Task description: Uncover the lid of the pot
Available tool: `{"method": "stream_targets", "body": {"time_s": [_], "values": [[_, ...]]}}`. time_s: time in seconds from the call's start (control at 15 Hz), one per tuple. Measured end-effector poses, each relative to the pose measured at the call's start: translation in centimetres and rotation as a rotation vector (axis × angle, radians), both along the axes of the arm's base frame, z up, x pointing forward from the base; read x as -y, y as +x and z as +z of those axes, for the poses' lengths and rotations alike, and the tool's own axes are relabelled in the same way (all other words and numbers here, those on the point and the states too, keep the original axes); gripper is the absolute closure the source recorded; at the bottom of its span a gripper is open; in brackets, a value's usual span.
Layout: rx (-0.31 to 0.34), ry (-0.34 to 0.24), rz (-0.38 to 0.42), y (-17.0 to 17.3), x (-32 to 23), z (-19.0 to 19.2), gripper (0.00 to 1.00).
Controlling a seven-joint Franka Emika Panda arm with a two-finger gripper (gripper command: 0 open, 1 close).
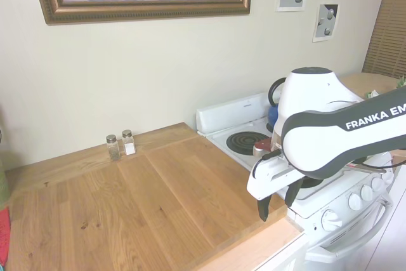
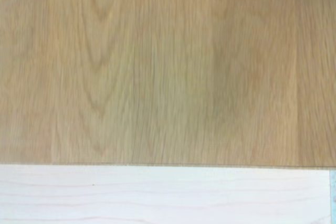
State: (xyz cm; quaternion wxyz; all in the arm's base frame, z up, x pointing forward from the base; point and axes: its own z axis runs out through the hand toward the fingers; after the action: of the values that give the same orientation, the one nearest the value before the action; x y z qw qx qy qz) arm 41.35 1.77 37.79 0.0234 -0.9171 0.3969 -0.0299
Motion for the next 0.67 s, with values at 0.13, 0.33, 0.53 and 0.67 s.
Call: {"method": "stream_targets", "body": {"time_s": [0.13,0.33,0.53,0.67], "values": [[-0.015,0.002,-0.009,0.1,0.0,-0.2,0.00],[0.004,0.009,-0.048,0.6,0.7,0.6,0.00],[0.094,0.026,-0.115,-0.8,4.9,4.4,0.00],[0.168,0.041,-0.149,-3.3,9.4,7.6,0.00]]}}
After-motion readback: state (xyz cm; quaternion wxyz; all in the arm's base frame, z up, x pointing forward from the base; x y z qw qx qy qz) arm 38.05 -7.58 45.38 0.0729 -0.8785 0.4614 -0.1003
